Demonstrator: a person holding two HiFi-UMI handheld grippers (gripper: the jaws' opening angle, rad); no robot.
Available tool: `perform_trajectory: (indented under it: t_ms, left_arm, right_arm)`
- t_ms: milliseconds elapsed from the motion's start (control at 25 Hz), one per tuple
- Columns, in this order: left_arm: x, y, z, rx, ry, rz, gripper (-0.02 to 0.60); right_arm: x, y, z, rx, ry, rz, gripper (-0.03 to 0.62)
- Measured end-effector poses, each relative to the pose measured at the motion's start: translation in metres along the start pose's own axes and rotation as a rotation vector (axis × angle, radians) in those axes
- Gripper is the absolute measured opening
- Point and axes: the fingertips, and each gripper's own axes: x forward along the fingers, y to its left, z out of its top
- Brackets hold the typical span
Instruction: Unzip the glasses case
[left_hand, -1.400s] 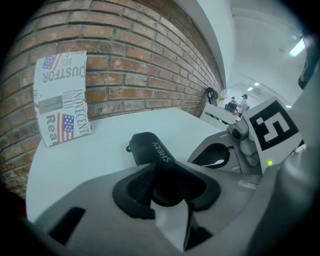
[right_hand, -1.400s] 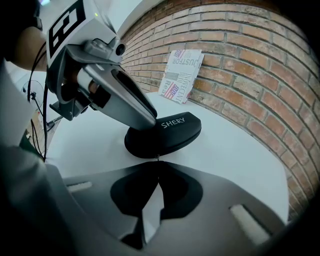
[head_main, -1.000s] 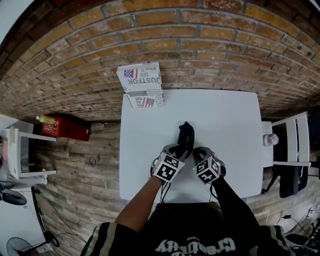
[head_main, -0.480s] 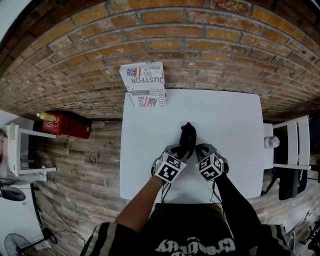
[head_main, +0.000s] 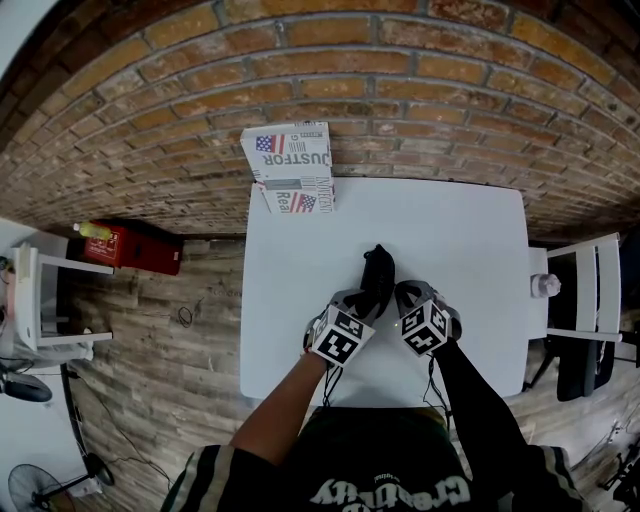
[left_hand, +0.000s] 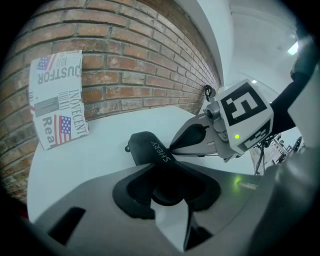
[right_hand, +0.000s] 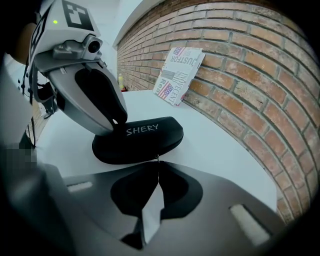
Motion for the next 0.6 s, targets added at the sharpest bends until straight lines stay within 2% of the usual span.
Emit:
perform_trajectory:
  t_ms: [600]
  left_arm:
    - [0.000, 0.000, 0.000, -0.003, 0.004, 0.002, 0.124]
  right_arm:
    - [0.009, -0.019, 0.008, -0.040, 0.008, -0.009, 0.015]
